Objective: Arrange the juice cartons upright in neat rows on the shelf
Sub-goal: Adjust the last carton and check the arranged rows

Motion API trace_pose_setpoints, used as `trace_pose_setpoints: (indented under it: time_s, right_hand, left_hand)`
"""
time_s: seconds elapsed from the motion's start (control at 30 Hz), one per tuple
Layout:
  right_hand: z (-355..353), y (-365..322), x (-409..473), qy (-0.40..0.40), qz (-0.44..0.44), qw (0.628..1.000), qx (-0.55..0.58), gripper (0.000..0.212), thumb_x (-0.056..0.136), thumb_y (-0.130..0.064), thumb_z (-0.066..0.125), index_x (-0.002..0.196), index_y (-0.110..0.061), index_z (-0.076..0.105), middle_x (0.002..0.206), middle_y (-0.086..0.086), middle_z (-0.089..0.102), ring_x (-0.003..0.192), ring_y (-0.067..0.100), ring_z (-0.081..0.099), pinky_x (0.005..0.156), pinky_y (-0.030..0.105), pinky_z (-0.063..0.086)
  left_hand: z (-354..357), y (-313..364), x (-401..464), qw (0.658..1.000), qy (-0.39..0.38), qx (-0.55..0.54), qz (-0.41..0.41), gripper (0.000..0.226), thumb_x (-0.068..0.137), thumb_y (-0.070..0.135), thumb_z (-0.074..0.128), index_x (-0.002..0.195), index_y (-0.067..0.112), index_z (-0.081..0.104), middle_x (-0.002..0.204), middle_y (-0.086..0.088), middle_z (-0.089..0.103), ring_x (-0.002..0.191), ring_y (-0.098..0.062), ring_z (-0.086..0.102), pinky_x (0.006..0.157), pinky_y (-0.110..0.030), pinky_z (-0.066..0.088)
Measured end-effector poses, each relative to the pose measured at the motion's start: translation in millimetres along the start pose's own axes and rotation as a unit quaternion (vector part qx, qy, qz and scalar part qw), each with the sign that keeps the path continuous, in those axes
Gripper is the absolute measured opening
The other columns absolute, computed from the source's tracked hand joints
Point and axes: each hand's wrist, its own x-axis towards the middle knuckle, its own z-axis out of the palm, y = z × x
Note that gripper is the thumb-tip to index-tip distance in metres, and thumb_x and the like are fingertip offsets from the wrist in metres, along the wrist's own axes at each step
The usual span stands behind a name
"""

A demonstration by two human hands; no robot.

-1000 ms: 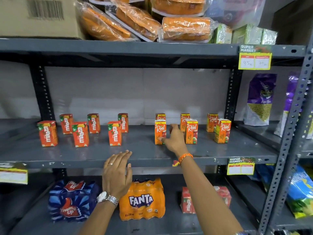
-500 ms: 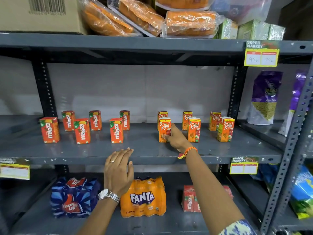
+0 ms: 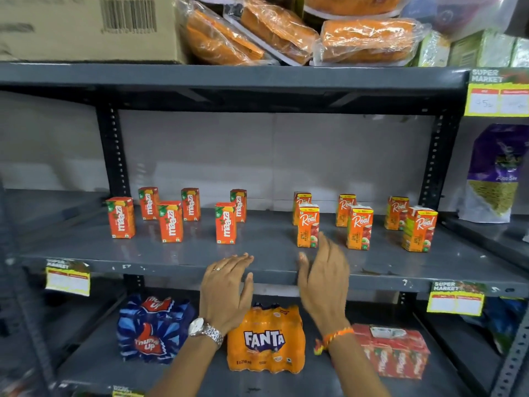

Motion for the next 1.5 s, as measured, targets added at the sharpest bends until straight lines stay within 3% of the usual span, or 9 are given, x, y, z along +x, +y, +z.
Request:
trace_pose_setpoints:
  time_s: [0.13, 0.3, 0.43, 0.7, 1.03, 1.17, 1.23, 1.33, 1.5]
  right_hand:
    - [23.8, 18.1, -23.1, 0.058, -0.121, 0.986, -0.096, 0.045, 0.101, -0.041, 0.033, 0.113, -0.016, 0.068, 0.113, 0.006, 0.071, 0.101, 0.028, 0.065, 0.093, 0.044, 0.043]
    - [42.3, 30.2, -20.9, 0.127, -0.143, 0.972, -0.136, 0.040, 0.098, -0.038, 0.039, 0.109, -0.017, 0.071, 0.109, 0.004, 0.073, 0.096, 0.027, 0.063, 0.090, 0.044, 0.042]
    - [47.2, 33.8, -20.0, 0.154, -0.155, 0.966, -0.138, 0.038, 0.097, -0.037, 0.039, 0.107, -0.018, 0.071, 0.106, 0.004, 0.073, 0.093, 0.026, 0.060, 0.087, 0.044, 0.042]
    - [46.9, 31.2, -19.1, 0.180, -0.159, 0.960, -0.145, 0.036, 0.096, -0.035, 0.039, 0.105, -0.018, 0.070, 0.102, 0.003, 0.073, 0.090, 0.026, 0.060, 0.086, 0.043, 0.041]
    - [46.5, 30.2, -18.0, 0.172, -0.159, 0.961, -0.144, 0.038, 0.097, -0.036, 0.038, 0.105, -0.018, 0.070, 0.102, 0.004, 0.073, 0.090, 0.026, 0.059, 0.085, 0.043, 0.041]
    - [50.9, 34.5, -18.7, 0.175, -0.156, 0.962, -0.140, 0.039, 0.096, -0.036, 0.037, 0.106, -0.017, 0.069, 0.102, 0.005, 0.073, 0.091, 0.027, 0.058, 0.084, 0.044, 0.041]
    - [50.0, 33.1, -19.0, 0.173, -0.153, 0.963, -0.140, 0.039, 0.096, -0.036, 0.037, 0.106, -0.017, 0.069, 0.101, 0.005, 0.072, 0.090, 0.027, 0.058, 0.084, 0.043, 0.041]
    - [46.2, 27.0, -20.3, 0.169, -0.144, 0.966, -0.137, 0.037, 0.096, -0.035, 0.037, 0.104, -0.016, 0.068, 0.100, 0.005, 0.071, 0.089, 0.027, 0.056, 0.085, 0.043, 0.040]
    - [43.1, 21.2, -21.0, 0.160, -0.121, 0.972, -0.126, 0.039, 0.096, -0.035, 0.035, 0.101, -0.015, 0.068, 0.097, 0.007, 0.071, 0.088, 0.028, 0.055, 0.084, 0.043, 0.040]
  left_hand:
    - [-22.9, -10.8, 38.5, 0.979, 0.011, -0.133, -0.155, 0.029, 0.089, 0.025, 0.068, 0.118, 0.018, 0.068, 0.111, 0.005, 0.072, 0.083, 0.003, 0.062, 0.077, -0.007, 0.045]
    - [-27.3, -56.9, 104.0, 0.928, -0.160, -0.170, -0.289, 0.083, 0.083, 0.022, 0.077, 0.151, 0.004, 0.031, 0.153, -0.014, 0.042, 0.139, -0.032, 0.044, 0.114, -0.048, 0.037]
    - [-16.8, -75.9, 125.3, 0.905, -0.215, -0.233, -0.283, 0.054, 0.082, 0.017, 0.077, 0.130, 0.011, 0.054, 0.137, -0.009, 0.061, 0.126, -0.028, 0.058, 0.109, -0.048, 0.043]
    - [0.2, -85.0, 127.6, 0.913, -0.210, -0.243, -0.251, 0.047, 0.081, 0.018, 0.079, 0.125, 0.010, 0.064, 0.121, -0.007, 0.071, 0.107, -0.022, 0.067, 0.093, -0.033, 0.049]
    - [-11.1, -86.9, 122.8, 0.890, -0.213, -0.299, -0.269, 0.068, 0.075, 0.018, 0.083, 0.137, 0.009, 0.055, 0.130, -0.004, 0.066, 0.119, -0.024, 0.064, 0.104, -0.042, 0.049]
    - [-49.9, -102.1, 102.5, 0.916, 0.027, -0.259, -0.306, 0.055, 0.055, 0.026, 0.095, 0.103, 0.020, 0.068, 0.096, 0.008, 0.071, 0.092, -0.015, 0.071, 0.078, -0.026, 0.058]
    - [-67.9, -113.2, 93.9, 0.916, 0.153, -0.162, -0.335, 0.063, 0.051, 0.030, 0.096, 0.101, 0.018, 0.060, 0.102, 0.000, 0.067, 0.096, -0.022, 0.067, 0.077, -0.033, 0.056]
    - [-73.5, -127.4, 97.7, 0.906, 0.062, -0.102, -0.406, 0.092, 0.054, 0.034, 0.095, 0.127, 0.002, 0.049, 0.126, -0.016, 0.056, 0.115, -0.033, 0.056, 0.097, -0.046, 0.049]
    - [-59.0, -125.3, 106.3, 0.923, -0.013, -0.092, -0.373, 0.044, 0.069, 0.026, 0.089, 0.100, 0.003, 0.068, 0.101, -0.017, 0.072, 0.092, -0.032, 0.069, 0.066, -0.032, 0.048]
